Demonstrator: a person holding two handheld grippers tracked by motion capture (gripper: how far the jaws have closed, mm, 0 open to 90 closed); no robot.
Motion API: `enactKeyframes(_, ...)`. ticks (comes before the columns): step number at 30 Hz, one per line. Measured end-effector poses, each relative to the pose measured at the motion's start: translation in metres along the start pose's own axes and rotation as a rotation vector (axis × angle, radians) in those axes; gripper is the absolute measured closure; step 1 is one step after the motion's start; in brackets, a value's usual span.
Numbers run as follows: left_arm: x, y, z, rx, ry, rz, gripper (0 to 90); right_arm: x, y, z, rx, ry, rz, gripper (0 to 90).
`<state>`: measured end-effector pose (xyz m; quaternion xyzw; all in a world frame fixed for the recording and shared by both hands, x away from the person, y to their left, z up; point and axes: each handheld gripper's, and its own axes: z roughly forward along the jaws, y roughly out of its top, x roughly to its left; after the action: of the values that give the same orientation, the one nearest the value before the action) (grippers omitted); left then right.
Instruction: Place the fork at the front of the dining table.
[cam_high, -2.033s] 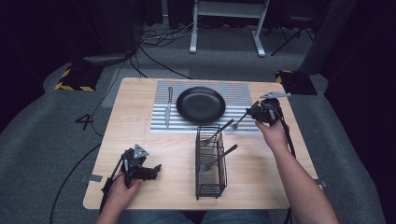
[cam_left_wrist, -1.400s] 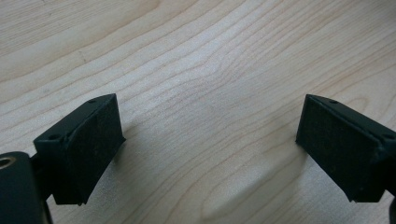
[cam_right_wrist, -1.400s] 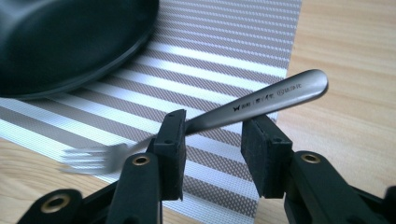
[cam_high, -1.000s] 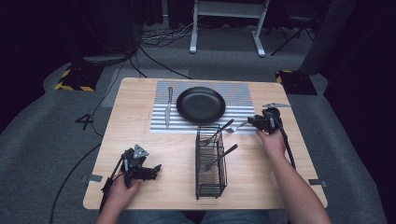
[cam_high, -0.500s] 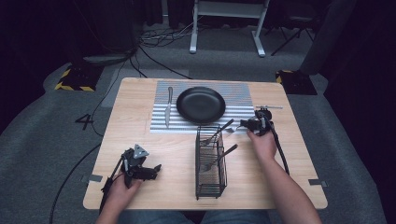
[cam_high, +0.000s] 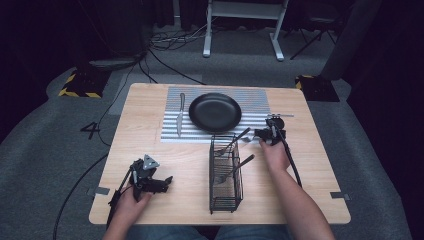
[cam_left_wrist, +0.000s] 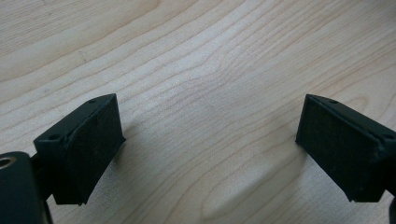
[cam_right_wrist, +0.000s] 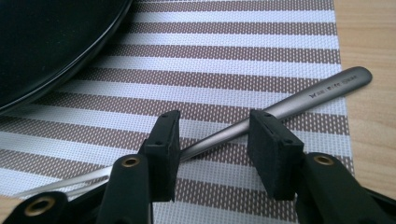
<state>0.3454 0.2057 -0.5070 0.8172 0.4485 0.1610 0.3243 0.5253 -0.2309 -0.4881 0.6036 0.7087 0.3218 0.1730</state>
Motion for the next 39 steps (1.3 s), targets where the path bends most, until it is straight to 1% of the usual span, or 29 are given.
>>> enactKeyframes(1, 0.000, 0.000, 0.000, 0.000, 0.000, 0.000, 7.2, 0.001, 0.000, 0.001, -0.003, -0.007, -0.012, 54.1)
enactKeyframes(3, 0.000, 0.000, 0.000, 0.000, 0.000, 0.000, 7.2, 0.008, 0.001, 0.005, -0.009, -0.041, -0.066, 54.0)
enactKeyframes(4, 0.000, 0.000, 0.000, 0.000, 0.000, 0.000, 7.2, 0.008, 0.001, 0.005, -0.009, -0.041, -0.066, 54.0)
enactKeyframes(7, 0.000, 0.000, 0.000, 0.000, 0.000, 0.000, 7.2, 0.011, 0.002, 0.009, -0.028, -0.050, -0.097, 54.1)
enactKeyframes(8, 0.000, 0.000, 0.000, 0.000, 0.000, 0.000, 7.2, 0.013, 0.004, 0.010, -0.024, -0.056, -0.101, 54.5)
enactKeyframes(9, 0.000, 0.000, 0.000, 0.000, 0.000, 0.000, 7.2, 0.015, 0.006, 0.012, -0.015, -0.072, -0.109, 57.2)
enactKeyframes(10, 0.000, 0.000, 0.000, 0.000, 0.000, 0.000, 7.2, 0.017, 0.009, 0.014, 0.001, -0.076, -0.126, 61.9)
enactKeyframes(11, 0.000, 0.000, 0.000, 0.000, 0.000, -0.001, 7.2, 0.017, 0.009, 0.014, 0.001, -0.076, -0.126, 61.9)
enactKeyframes(13, 0.000, 0.000, 0.000, 0.000, 0.000, 0.000, 7.2, 0.013, 0.012, 0.014, 0.005, -0.034, -0.106, 65.3)
enactKeyframes(14, 0.000, 0.000, 0.000, 0.000, 0.000, 0.000, 7.2, 0.012, 0.015, 0.015, 0.019, -0.019, -0.094, 66.6)
enactKeyframes(17, 0.000, 0.000, 0.000, 0.000, 0.000, 0.000, 7.2, 0.011, 0.019, 0.016, 0.031, -0.007, -0.095, 69.0)
enactKeyframes(19, 0.000, 0.000, 0.000, -0.001, 0.000, -0.001, 7.2, 0.009, 0.024, 0.019, 0.041, 0.016, -0.084, 72.4)
enactKeyframes(24, 0.000, 0.000, 0.000, -0.001, 0.000, -0.002, 7.2, 0.006, 0.030, 0.023, 0.045, 0.016, -0.092, 76.0)
enactKeyframes(25, 0.000, 0.000, 0.000, 0.000, 0.000, 0.000, 7.2, 0.004, 0.032, 0.023, 0.045, 0.014, -0.099, 78.0)
enactKeyframes(27, 0.000, 0.000, 0.000, 0.000, -0.001, 0.001, 7.2, 0.002, 0.033, 0.022, 0.041, -0.006, -0.122, 79.4)
enactKeyframes(30, 0.000, 0.000, 0.000, 0.000, -0.001, 0.000, 7.2, -0.006, 0.033, 0.020, 0.046, -0.012, -0.105, 80.5)
enactKeyframes(31, 0.000, 0.000, 0.000, 0.000, -0.001, 0.000, 7.2, -0.008, 0.033, 0.019, 0.049, -0.016, -0.106, 80.8)
enactKeyframes(32, 0.000, 0.000, 0.000, 0.000, -0.001, 0.000, 7.2, -0.010, 0.032, 0.017, 0.053, -0.021, -0.119, 81.1)
enactKeyframes(33, 0.000, 0.000, 0.000, -0.001, 0.000, -0.001, 7.2, -0.011, 0.032, 0.015, 0.055, -0.016, -0.123, 81.6)
enactKeyframes(34, 0.000, 0.000, 0.000, 0.000, 0.000, 0.000, 7.2, -0.012, 0.031, 0.013, 0.051, 0.000, -0.121, 81.2)
enactKeyframes(35, 0.000, 0.000, 0.000, -0.001, 0.000, -0.001, 7.2, -0.013, 0.030, 0.009, 0.034, 0.023, -0.127, 80.7)
enactKeyframes(36, 0.000, 0.000, 0.000, -0.001, 0.000, -0.002, 7.2, -0.013, 0.029, -0.001, 0.014, 0.026, -0.152, 78.7)
enactKeyframes(37, 0.000, 0.000, 0.000, 0.000, 0.000, 0.000, 7.2, -0.013, 0.028, -0.005, 0.012, 0.025, -0.166, 77.2)
enactKeyframes(38, 0.000, 0.000, 0.000, 0.000, -0.001, 0.000, 7.2, -0.014, 0.028, -0.009, 0.010, 0.021, -0.175, 75.4)
enactKeyframes(39, 0.000, 0.000, 0.000, 0.000, 0.000, 0.000, 7.2, -0.014, 0.028, -0.009, 0.010, 0.021, -0.175, 75.4)
